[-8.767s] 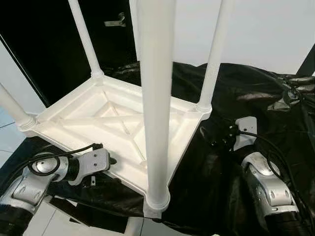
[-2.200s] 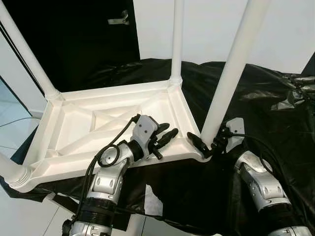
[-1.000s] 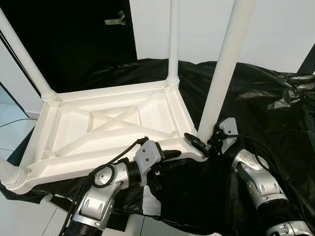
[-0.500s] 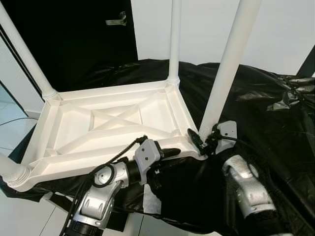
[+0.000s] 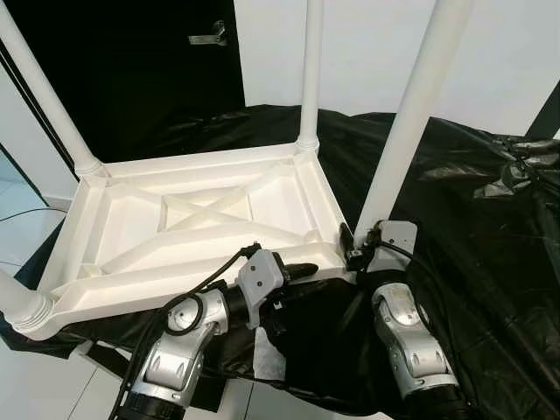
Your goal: Building children table
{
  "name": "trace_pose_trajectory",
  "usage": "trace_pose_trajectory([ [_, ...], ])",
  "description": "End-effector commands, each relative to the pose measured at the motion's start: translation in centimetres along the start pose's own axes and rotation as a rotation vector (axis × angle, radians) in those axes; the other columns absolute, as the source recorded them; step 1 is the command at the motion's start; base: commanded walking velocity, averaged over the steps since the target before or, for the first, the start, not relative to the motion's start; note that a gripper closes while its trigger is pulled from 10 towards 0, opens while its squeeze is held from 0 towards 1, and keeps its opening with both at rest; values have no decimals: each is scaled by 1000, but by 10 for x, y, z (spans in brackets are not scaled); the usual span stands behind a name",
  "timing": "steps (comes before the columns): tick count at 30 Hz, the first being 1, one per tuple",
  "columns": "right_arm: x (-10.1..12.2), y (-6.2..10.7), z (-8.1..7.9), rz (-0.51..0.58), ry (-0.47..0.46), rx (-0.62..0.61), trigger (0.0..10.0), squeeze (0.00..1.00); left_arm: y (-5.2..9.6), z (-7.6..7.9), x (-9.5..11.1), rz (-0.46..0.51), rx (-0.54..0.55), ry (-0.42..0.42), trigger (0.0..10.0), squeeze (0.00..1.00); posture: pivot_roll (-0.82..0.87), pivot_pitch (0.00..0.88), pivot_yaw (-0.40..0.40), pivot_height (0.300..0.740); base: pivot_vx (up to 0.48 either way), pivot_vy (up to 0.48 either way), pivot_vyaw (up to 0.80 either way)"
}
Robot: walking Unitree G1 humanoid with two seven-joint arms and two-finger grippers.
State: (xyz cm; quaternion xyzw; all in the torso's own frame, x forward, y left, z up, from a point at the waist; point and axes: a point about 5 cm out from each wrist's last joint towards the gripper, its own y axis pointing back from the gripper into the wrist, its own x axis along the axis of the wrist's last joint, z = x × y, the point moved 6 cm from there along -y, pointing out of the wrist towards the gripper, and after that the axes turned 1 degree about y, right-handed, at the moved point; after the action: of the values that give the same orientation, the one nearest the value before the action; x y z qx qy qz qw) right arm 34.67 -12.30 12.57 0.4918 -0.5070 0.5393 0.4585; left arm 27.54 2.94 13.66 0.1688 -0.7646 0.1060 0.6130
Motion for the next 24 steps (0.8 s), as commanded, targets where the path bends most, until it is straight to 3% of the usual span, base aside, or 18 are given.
trace_pose_trajectory([
  [1, 5, 3, 0, 26, -12, 41, 10000, 1000, 2, -20, -1, -11, 157, -6, 10000, 0, -5, 0, -7, 740, 0, 0, 0],
  [5, 9, 4, -1, 44, -5, 107, 10000, 1000, 2, -20, 0, -9, 155, -3, 10000, 0, -4, 0, -9, 740, 0, 0, 0],
  [6, 11, 5, -3, 48, -12, 172, 10000, 475, 3, -19, -1, -11, 148, 6, 10000, 0, -5, 0, -8, 740, 0, 0, 0],
  [7, 11, 5, -3, 48, -12, 172, 10000, 475, 3, -19, -1, -11, 148, 6, 10000, 0, -5, 0, -8, 740, 0, 0, 0],
  [8, 15, 6, -3, 61, 15, 249, 10000, 0, 3, -19, -2, -15, 145, 4, 10000, 0, -8, 0, -6, 740, 0, 0, 0],
  [13, 17, 6, 0, 43, 35, 422, 10000, 0, 4, -16, -5, -21, 123, 7, 10000, 0, -7, 0, -8, 740, 0, 0, 0],
  [16, 6, 8, -5, -24, 63, 586, 10000, 0, 5, -15, -4, -9, 121, 35, 10000, 0, 0, 0, -6, 740, 0, 0, 0],
  [20, 0, 6, -3, -50, 91, 630, 10000, 0, 7, -12, -4, -5, 125, 55, 10000, 0, 5, 0, -6, 740, 0, 0, 0],
  [21, -1, 6, -3, -52, 103, 641, 7412, 0, 8, -10, -5, -7, 122, 53, 10000, 0, 5, 0, -6, 740, 0, 0, 0],
  [22, -1, 6, -3, -52, 103, 641, 7412, 0, 8, -10, -5, -7, 122, 53, 10000, 0, 5, 0, -6, 740, 0, 0, 0],
  [23, -2, 4, 0, -55, 106, 642, 1255, 0, 9, -8, -7, -12, 118, 56, 10000, 0, 6, 0, -6, 740, 0, 0, 0],
  [24, -2, 4, 1, -55, 104, 648, 0, 0, 10, -7, -7, -13, 118, 58, 10000, 0, 9, 0, -9, 740, 0, 0, 0],
])
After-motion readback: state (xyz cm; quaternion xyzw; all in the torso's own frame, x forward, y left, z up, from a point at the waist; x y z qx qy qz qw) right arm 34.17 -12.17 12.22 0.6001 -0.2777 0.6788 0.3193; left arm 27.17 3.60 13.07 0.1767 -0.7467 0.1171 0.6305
